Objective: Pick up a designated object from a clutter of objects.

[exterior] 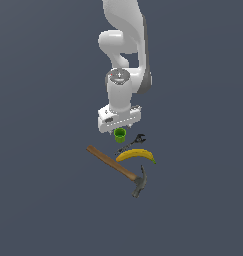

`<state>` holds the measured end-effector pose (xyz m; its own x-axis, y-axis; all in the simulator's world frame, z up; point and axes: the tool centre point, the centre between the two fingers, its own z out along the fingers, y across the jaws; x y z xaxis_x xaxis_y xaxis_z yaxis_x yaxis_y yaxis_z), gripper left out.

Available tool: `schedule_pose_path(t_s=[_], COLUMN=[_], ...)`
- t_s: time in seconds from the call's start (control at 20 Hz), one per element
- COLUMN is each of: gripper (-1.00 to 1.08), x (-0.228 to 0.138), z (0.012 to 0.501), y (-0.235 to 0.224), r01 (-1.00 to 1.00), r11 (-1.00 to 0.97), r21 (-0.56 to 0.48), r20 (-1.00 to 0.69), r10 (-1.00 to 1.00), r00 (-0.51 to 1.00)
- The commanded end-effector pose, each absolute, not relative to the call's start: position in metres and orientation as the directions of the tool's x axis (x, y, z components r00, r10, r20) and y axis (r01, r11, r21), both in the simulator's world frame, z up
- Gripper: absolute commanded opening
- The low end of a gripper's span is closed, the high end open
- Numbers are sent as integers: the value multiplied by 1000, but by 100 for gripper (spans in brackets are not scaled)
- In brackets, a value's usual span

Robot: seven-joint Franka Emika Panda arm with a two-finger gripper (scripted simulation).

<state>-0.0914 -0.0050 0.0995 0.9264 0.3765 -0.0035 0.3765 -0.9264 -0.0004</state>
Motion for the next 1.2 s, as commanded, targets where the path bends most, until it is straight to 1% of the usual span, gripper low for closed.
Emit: schedule_pose_path(t_s=[0.0, 0.45, 0.9, 1.15], gripper=[100, 100, 100, 100], x=[-95, -97, -98, -98], z=[95, 89, 55, 45], y=[-5, -5, -5, -5], r01=[388, 391, 393, 394], r11=[-922, -920, -920, -919], r21=[0, 0, 0, 0], r20=[-1, -1, 0, 0], r10=[388, 391, 393, 394], r00=[922, 920, 920, 919])
